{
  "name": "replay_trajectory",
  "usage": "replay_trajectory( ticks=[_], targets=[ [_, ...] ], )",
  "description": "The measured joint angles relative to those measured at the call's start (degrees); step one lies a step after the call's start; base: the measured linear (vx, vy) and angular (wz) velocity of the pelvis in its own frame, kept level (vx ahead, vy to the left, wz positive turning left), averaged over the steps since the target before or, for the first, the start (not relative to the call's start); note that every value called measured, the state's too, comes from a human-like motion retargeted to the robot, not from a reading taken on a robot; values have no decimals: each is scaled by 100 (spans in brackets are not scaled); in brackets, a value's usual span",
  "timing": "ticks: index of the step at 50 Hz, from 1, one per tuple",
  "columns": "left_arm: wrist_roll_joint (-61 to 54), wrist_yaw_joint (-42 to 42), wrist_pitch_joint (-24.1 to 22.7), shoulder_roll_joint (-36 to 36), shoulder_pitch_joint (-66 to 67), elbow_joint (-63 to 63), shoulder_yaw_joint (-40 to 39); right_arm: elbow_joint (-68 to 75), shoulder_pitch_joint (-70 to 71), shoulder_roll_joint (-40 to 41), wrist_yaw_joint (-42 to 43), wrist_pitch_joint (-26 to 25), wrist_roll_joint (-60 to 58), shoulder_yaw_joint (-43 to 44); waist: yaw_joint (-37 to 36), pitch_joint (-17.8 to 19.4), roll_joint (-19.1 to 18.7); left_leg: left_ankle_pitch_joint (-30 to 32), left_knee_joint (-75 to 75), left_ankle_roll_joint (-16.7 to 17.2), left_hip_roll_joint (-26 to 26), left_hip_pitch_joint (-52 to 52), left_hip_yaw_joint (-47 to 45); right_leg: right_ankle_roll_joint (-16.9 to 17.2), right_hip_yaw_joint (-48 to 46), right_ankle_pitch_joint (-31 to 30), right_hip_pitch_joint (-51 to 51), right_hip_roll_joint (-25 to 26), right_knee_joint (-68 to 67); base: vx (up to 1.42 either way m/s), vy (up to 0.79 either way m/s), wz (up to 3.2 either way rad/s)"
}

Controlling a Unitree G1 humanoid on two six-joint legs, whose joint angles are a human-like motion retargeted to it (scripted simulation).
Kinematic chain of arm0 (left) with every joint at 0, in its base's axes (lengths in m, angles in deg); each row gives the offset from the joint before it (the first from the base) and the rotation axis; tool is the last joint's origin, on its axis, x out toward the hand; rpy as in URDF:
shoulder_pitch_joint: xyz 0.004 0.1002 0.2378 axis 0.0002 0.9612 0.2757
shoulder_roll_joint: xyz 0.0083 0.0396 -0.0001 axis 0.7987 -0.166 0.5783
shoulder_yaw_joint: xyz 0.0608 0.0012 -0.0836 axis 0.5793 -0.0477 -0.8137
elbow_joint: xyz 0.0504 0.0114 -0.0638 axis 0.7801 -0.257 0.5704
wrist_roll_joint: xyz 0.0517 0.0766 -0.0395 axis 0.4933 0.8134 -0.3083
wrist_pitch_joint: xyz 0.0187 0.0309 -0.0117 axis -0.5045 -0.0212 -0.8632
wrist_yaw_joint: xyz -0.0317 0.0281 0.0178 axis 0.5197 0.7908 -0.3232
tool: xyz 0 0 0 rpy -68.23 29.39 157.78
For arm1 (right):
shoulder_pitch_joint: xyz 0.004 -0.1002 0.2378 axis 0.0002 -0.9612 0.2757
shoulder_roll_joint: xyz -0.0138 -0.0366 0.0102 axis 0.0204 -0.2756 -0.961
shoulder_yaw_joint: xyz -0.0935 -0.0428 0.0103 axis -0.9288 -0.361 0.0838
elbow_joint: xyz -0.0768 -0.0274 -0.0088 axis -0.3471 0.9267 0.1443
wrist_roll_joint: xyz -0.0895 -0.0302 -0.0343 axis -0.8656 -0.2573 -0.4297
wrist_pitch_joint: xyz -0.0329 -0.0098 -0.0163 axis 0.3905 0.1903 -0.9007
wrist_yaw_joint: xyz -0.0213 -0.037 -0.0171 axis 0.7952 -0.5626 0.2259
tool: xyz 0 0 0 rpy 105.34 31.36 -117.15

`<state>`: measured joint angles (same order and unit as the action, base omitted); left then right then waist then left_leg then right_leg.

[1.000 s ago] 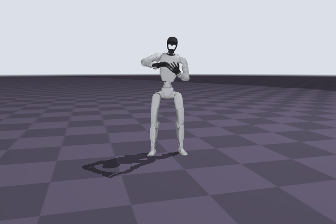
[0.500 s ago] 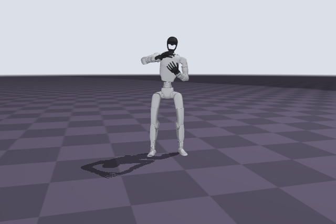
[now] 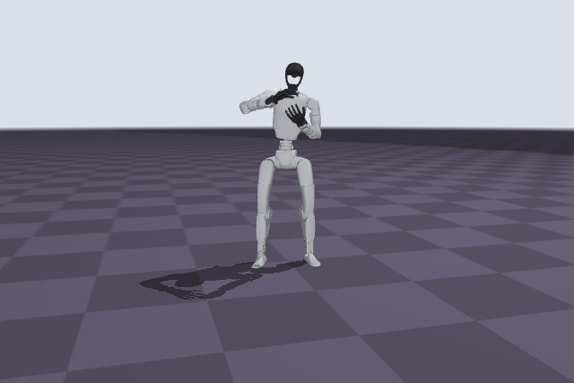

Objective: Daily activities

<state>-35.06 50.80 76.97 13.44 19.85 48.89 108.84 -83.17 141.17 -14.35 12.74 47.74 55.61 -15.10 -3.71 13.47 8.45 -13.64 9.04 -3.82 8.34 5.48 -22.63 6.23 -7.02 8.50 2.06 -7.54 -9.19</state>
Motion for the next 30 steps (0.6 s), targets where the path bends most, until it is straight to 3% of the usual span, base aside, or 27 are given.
replay_trajectory(
  ticks=[30],
  targets=[
    [-364,-371,-23,-5,43,178,-61,36,-470,255,384,-106,205,165,-36,50,53,-8,-14,-64,-51,79,-3,10,110,71,31,-25,-103,0,0,0]
  ],
)
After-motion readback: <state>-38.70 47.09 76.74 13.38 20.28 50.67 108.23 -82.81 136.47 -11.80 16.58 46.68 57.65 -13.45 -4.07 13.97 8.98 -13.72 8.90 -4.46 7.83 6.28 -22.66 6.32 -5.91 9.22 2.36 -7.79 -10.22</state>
